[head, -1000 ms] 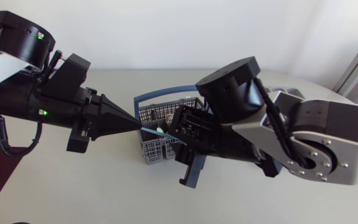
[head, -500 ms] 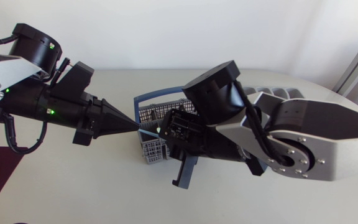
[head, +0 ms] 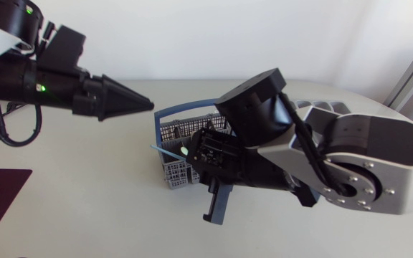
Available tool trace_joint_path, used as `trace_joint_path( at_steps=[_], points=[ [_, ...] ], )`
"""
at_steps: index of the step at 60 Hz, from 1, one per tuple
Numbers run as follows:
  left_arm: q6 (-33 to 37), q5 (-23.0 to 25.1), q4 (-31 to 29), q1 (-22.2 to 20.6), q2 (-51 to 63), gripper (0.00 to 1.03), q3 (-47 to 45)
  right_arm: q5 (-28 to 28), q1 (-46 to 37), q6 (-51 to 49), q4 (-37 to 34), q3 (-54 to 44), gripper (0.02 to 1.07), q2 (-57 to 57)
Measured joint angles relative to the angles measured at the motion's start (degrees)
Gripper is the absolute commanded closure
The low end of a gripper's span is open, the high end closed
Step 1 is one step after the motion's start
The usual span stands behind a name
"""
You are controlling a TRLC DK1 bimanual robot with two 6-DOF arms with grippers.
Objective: Sort the cutlery from the basket into the organizer compartments.
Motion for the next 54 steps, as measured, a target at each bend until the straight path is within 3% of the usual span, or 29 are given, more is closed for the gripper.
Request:
trace_joint_path(
  at_steps=[14, 25, 38, 46, 54],
  points=[
    [-17.33, 0.59, 18.23, 6.40, -2.30, 0.33, 1.64, -0.50, -1.70, 0.26, -2.69, -5.60, 1.02, -8.81],
    [-19.91, -1.84, 20.98, 8.39, -3.17, 0.34, 1.57, -3.82, -13.07, 1.11, -4.26, -6.91, 1.02, -17.88],
    [-15.80, -17.29, 22.25, 6.43, -3.17, 0.35, -3.06, -9.92, -33.77, 3.32, -3.89, -6.91, 1.01, -19.52],
    [-12.48, -31.10, 22.47, 2.97, -2.82, 0.37, -6.78, -11.06, -43.95, 5.55, -2.58, -6.62, 1.02, -13.20],
    [-9.70, -38.40, 21.22, 0.63, 0.81, 0.37, -8.31, -11.06, -51.19, 9.14, -2.45, -3.54, 1.02, -3.21]
  ],
)
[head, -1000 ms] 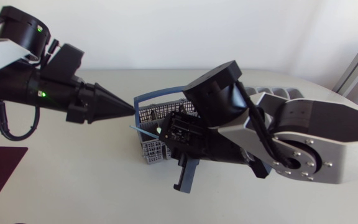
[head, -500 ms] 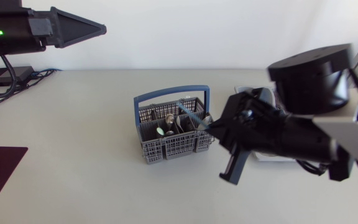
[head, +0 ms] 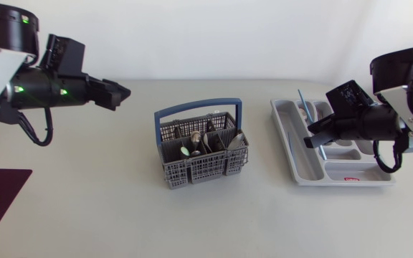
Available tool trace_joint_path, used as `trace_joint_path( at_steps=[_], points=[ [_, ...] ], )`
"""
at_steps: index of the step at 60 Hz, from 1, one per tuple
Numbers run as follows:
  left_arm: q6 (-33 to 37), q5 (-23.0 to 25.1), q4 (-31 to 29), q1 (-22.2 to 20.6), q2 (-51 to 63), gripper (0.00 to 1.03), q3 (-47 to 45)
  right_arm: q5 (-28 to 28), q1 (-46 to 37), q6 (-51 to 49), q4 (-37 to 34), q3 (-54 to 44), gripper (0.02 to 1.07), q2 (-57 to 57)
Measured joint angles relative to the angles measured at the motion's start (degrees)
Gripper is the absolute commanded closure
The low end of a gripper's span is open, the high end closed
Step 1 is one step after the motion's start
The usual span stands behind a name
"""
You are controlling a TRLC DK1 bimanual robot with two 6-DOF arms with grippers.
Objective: Sort the cutlery from the basket into the organizer compartments.
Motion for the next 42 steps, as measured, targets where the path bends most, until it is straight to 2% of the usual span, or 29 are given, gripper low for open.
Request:
trace_joint_path(
  at_steps=[10, 30, 39, 42],
  points=[
    [2.84, -4.70, -1.81, -2.16, 4.59, 0.37, -2.56, 0.00, -3.37, 4.76, 0.00, 5.44, 1.02, 11.13],
    [5.33, -7.45, -2.23, -5.70, 5.38, 0.37, -6.82, -0.04, -4.13, 13.49, -2.12, 16.96, 1.01, 29.11],
    [5.95, -7.80, -2.25, -7.06, 5.57, 0.37, -8.13, -0.04, -4.39, 15.17, -2.64, 18.21, 1.01, 33.53],
    [5.95, -7.80, -2.23, -7.50, 5.57, 0.37, -8.31, -0.33, -4.52, 15.47, -2.91, 18.21, 0.95, 34.40]
  ],
)
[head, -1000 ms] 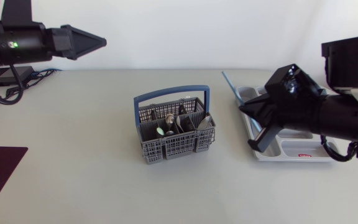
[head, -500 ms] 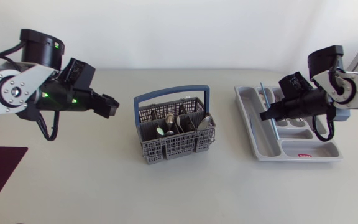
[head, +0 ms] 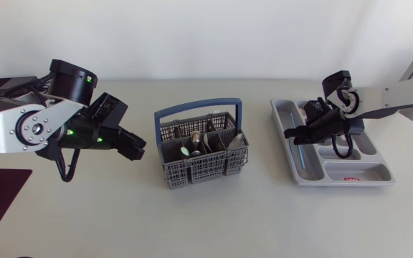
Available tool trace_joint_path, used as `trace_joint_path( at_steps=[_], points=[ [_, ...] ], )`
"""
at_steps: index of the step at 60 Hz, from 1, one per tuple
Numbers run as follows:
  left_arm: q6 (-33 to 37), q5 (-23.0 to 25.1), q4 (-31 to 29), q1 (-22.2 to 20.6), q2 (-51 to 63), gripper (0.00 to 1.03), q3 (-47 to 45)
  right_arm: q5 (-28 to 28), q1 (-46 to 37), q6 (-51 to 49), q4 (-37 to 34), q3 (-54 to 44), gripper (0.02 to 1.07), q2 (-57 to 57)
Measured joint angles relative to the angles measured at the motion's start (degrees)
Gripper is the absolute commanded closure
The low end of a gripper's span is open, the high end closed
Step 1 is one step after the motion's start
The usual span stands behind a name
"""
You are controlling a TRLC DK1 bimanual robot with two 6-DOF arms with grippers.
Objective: Sort the cutlery from the basket into the organizer compartments.
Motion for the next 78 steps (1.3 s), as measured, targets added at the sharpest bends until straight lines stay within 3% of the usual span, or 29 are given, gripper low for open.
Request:
trace_joint_path(
  at_steps=[13, 21, 39, 78],
  points=[
    [0.02, 0.00, 0.00, -2.51, 0.00, 0.37, -0.70, -1.18, -0.61, 0.20, -0.13, 0.00, 0.59, 1.03],
    [0.20, 0.00, 0.00, -3.17, 0.00, 0.39, -0.74, -0.37, -0.59, 0.13, -0.07, -1.27, 0.44, -1.38],
    [0.42, -0.24, 0.00, -3.19, 4.09, 0.39, -0.72, 0.35, 5.73, -0.28, 1.20, -4.90, 0.43, -15.28],
    [0.50, -1.09, 1.53, -4.37, 12.70, 0.39, 3.26, -3.74, 19.12, -0.26, 2.45, -5.29, 0.43, -11.28]
  ],
)
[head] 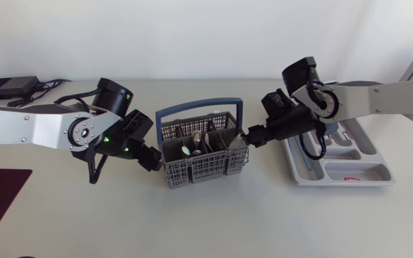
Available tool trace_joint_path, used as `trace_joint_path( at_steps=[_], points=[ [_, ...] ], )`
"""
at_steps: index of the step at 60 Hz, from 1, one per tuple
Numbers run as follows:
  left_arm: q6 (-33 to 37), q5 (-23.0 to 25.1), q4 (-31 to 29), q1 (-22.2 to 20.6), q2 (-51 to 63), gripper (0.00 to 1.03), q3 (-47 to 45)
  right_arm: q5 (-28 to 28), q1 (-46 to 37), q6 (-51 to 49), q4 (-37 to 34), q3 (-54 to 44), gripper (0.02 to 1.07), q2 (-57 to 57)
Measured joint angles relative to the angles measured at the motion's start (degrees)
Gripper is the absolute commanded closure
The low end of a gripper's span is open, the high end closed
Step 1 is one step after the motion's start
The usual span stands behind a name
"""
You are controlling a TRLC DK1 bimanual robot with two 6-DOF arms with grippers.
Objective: Sort the cutlery from the basket into the organizer compartments.
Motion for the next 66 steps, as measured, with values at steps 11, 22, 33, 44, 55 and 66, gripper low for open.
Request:
trace_joint_path(
  at_steps=[11, 22, 33, 44, 55, 66],
  points=[
    [0.50, -0.52, -0.02, 0.94, 2.10, 0.39, 2.43, 0.46, 1.09, 0.00, -0.07, -1.70, 0.43, -1.86],
    [0.98, -1.40, 0.00, 2.99, 4.04, 0.39, 5.53, 0.42, 3.28, -0.02, -1.97, -3.58, 0.43, -4.48],
    [0.98, -1.07, -0.09, 4.22, 5.03, 0.39, 8.22, 0.20, 3.96, -0.02, -2.62, -3.65, 0.43, -5.09],
    [0.87, 3.13, -4.46, 5.95, 3.04, 0.39, 8.87, -0.31, 3.13, -0.04, -2.62, -3.65, 0.41, -7.15],
    [-3.89, 9.97, -11.87, 6.51, -4.04, 0.39, 10.34, -0.55, 2.38, -0.24, -2.64, -3.89, 0.40, -9.84],
    [-10.27, 17.38, -16.85, 6.14, -5.44, 0.41, 15.15, -0.70, 1.88, -0.24, -3.06, -4.46, 0.40, -10.91]
  ],
)
